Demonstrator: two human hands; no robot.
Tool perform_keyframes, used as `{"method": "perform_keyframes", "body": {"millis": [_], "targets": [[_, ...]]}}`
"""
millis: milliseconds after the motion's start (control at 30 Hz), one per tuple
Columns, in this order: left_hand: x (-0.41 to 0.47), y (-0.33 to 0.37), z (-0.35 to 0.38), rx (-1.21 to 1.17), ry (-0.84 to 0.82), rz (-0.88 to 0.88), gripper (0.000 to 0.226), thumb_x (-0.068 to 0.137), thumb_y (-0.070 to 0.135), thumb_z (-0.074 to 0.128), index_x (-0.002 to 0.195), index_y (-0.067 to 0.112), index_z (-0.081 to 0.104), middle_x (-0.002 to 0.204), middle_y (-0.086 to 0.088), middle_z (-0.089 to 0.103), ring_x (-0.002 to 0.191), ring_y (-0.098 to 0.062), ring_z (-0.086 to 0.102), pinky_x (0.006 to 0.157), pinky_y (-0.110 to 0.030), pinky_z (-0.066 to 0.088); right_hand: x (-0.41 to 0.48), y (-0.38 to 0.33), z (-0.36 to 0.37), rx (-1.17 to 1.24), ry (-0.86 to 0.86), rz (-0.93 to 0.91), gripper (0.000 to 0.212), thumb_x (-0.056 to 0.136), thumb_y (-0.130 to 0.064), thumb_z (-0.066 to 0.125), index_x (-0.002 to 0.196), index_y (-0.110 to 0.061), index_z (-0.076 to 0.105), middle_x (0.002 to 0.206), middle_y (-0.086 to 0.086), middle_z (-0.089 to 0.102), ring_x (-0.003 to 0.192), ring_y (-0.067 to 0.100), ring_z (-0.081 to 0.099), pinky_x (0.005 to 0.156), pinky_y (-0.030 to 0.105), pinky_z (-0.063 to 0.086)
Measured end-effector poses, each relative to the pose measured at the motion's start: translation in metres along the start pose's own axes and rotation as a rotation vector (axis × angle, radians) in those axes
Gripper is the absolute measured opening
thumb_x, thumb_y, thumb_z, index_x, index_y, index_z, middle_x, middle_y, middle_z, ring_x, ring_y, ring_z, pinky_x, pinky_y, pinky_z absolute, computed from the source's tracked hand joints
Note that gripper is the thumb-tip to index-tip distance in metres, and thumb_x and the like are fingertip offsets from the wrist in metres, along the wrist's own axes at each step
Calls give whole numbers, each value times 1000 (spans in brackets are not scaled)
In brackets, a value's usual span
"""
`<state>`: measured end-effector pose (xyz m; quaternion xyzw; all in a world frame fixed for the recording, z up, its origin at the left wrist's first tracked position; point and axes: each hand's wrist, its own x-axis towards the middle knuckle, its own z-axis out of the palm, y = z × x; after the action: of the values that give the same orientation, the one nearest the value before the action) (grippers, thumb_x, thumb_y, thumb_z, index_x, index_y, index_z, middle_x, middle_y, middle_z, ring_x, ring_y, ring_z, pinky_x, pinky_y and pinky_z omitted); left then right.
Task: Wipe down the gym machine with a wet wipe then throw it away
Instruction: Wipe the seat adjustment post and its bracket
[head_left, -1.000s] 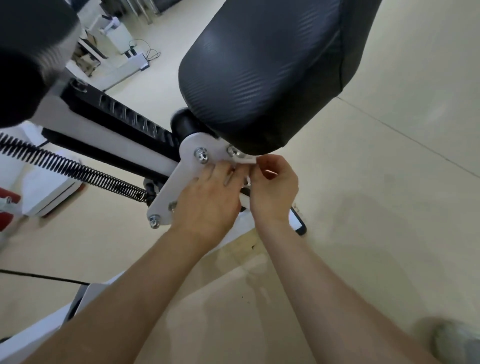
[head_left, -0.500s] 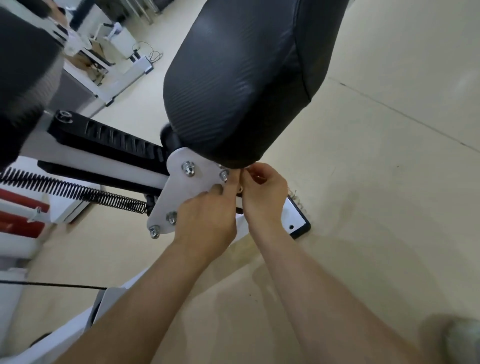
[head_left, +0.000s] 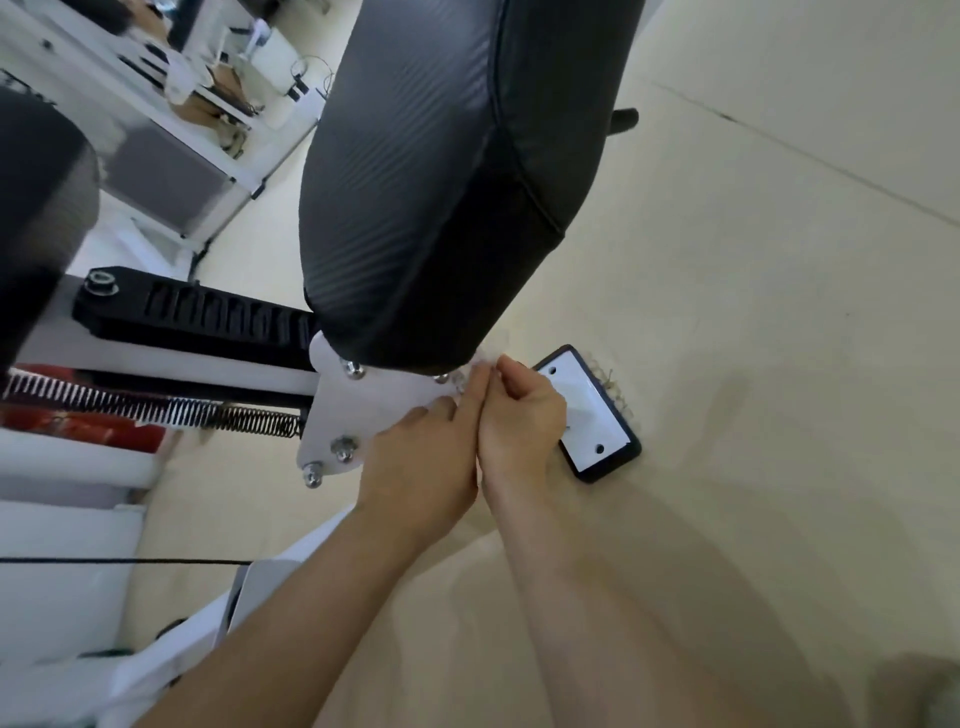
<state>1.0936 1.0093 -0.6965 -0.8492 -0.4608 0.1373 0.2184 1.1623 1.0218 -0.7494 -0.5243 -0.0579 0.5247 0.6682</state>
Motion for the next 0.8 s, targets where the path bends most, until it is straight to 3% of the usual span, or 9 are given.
{"method": "perform_keyframes", "body": {"millis": [67,167,233,334,400,467,567,700,801], "targets": [[0,3,5,47,-96,27,79,89,22,49,155,30,7,101,1,60,76,-19,60,51,-27,31,-3,7,-3,14,-53,155,26,92,-15,60,73,-21,75,71,-4,70,71,13,63,70,33,53],[2,-7,6,40,-173,21,74,92,20,42,153,38,4,122,5,57,82,-17,59,56,-28,36,-5,10,-3,89,-117,312,25,91,-6,64,73,-19,77,80,7,75,83,23,72,77,35,59],[-2,-10,5,-13,-166,3,71,91,22,43,153,35,10,123,4,56,91,-17,58,61,-29,44,-9,8,1,281,-162,444,17,89,-1,65,82,-11,77,89,12,75,87,26,72,79,35,60],[-16,-24,4,-153,-94,-57,66,86,17,50,149,26,33,111,-4,62,97,-23,59,63,-31,43,-23,10,12,376,-216,530,19,88,5,63,80,-6,75,93,21,73,83,26,67,82,37,58],[-27,-40,4,-214,-59,-59,65,78,6,60,141,17,47,101,-6,66,90,-27,61,57,-33,47,-29,9,18,407,-190,530,13,86,8,64,82,-1,72,85,20,70,81,25,66,81,32,59],[-39,-53,8,-219,-23,-64,61,75,4,68,135,11,55,104,-8,67,95,-29,62,58,-37,55,-31,7,21,427,-128,546,9,84,7,67,82,-1,69,81,13,69,75,20,66,74,26,59],[-44,-59,11,-249,36,-87,47,78,8,73,124,7,63,107,-9,69,94,-30,64,66,-37,57,-31,7,22,347,-64,490,14,83,4,71,77,-8,66,74,5,68,66,15,62,65,22,57],[-45,-64,16,-272,93,-109,23,73,4,76,94,9,69,78,-5,67,69,-29,63,49,-32,48,-45,12,33,15,-147,209,16,80,-6,72,66,-16,73,67,2,71,66,20,66,75,39,59],[-50,-70,15,-286,160,-57,22,72,1,67,92,7,72,79,-6,65,72,-29,60,51,-33,50,-48,15,35,-68,-50,81,9,83,-11,71,76,-17,72,74,0,71,74,18,68,77,34,57]]}}
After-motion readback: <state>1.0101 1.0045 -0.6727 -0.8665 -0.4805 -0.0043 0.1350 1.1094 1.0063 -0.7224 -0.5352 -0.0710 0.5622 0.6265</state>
